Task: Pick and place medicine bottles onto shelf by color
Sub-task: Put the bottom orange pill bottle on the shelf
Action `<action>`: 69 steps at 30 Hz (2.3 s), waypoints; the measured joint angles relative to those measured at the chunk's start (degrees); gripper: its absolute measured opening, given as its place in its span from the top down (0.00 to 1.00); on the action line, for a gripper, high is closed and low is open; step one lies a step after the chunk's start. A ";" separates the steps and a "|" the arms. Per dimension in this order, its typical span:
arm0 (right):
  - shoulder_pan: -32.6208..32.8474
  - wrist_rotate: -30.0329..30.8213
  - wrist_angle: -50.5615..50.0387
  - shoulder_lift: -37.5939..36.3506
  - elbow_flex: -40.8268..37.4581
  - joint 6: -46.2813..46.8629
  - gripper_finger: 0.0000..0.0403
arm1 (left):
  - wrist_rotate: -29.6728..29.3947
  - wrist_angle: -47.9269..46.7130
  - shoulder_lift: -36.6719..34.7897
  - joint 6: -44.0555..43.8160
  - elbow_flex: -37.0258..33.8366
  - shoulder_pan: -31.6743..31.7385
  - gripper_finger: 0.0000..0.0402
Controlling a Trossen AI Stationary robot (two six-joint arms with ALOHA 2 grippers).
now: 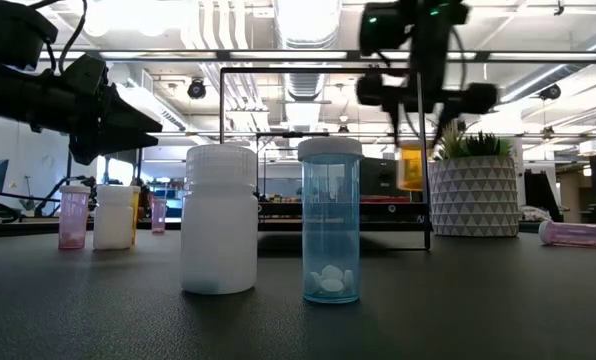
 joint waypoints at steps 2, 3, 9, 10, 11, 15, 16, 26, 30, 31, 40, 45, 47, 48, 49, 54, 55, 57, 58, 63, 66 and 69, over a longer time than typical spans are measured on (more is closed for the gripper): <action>-0.93 0.10 -1.19 3.38 4.23 -0.88 0.50 | 0.01 0.00 0.00 0.02 0.00 0.01 0.57; -1.25 0.09 -2.09 5.07 6.37 -1.35 0.50 | 0.00 0.00 0.00 0.02 0.00 0.00 0.57; -2.80 -0.15 -6.42 15.84 18.06 -2.93 0.50 | 0.01 0.00 0.00 0.00 0.00 0.02 0.57; -3.10 -0.30 -7.09 17.03 19.81 -3.45 0.50 | 0.02 0.00 0.00 0.01 0.00 0.00 0.57; -3.38 -0.47 -7.73 18.09 21.56 -3.93 0.50 | 0.00 0.00 0.00 0.00 0.00 0.00 0.57; -4.05 -0.13 -9.07 21.35 27.28 -4.85 0.50 | 0.00 0.00 0.00 0.00 0.00 0.01 0.57; -4.10 0.01 -9.07 22.08 28.56 -4.95 0.50 | 0.00 0.00 0.00 0.00 0.00 0.02 0.57; -4.88 -0.54 -15.35 33.64 43.60 -8.43 0.50 | 0.01 0.00 0.00 0.02 0.00 0.02 0.57; -5.46 -0.64 -17.68 37.33 49.83 -10.71 0.50 | 0.01 0.00 0.00 0.00 0.00 0.00 0.57; -5.70 -0.63 -18.02 37.96 50.94 -11.07 0.50 | -0.01 0.00 0.00 0.00 0.00 0.02 0.57; -7.58 -0.74 -17.75 40.67 54.54 -13.84 0.50 | 0.02 0.00 0.00 0.01 0.00 0.01 0.57; -8.28 -2.87 -17.31 41.43 54.54 -14.36 0.50 | 0.02 0.00 0.00 0.00 0.00 0.02 0.57; -8.49 -3.44 -17.10 41.57 54.54 -14.46 0.50 | 0.01 0.00 0.00 0.00 0.00 0.01 0.57; -8.52 -3.44 -16.94 41.57 54.54 -14.69 0.50 | 0.00 0.00 0.00 0.01 0.00 0.01 0.57; -8.56 -3.42 -16.65 41.57 54.54 -14.88 0.50 | -0.01 0.00 0.00 0.01 0.00 0.02 0.57; -8.62 -3.34 -15.92 41.54 54.54 -14.94 0.50 | 0.02 0.00 0.00 0.00 0.00 0.01 0.57; -8.60 -3.32 -15.94 41.54 54.54 -15.00 0.49 | 0.02 0.00 0.00 0.00 0.00 0.00 0.57; -8.56 -3.30 -16.00 41.54 54.52 -15.34 0.48 | 0.02 0.00 0.00 0.00 0.00 0.02 0.57; -8.49 -3.27 -16.05 41.54 54.52 -15.37 0.47 | 0.02 0.00 0.00 0.00 0.00 0.02 0.57; -8.46 -3.07 -16.40 41.59 54.35 -15.33 0.39 | 0.02 0.00 0.00 0.02 0.00 0.00 0.57; -8.46 -3.08 -16.40 41.55 54.35 -15.56 0.33 | 0.02 0.00 0.00 0.00 0.00 0.00 0.57; -8.43 -3.10 -16.98 41.35 55.10 -15.66 0.27 | 0.02 0.00 0.00 0.02 0.00 0.00 0.57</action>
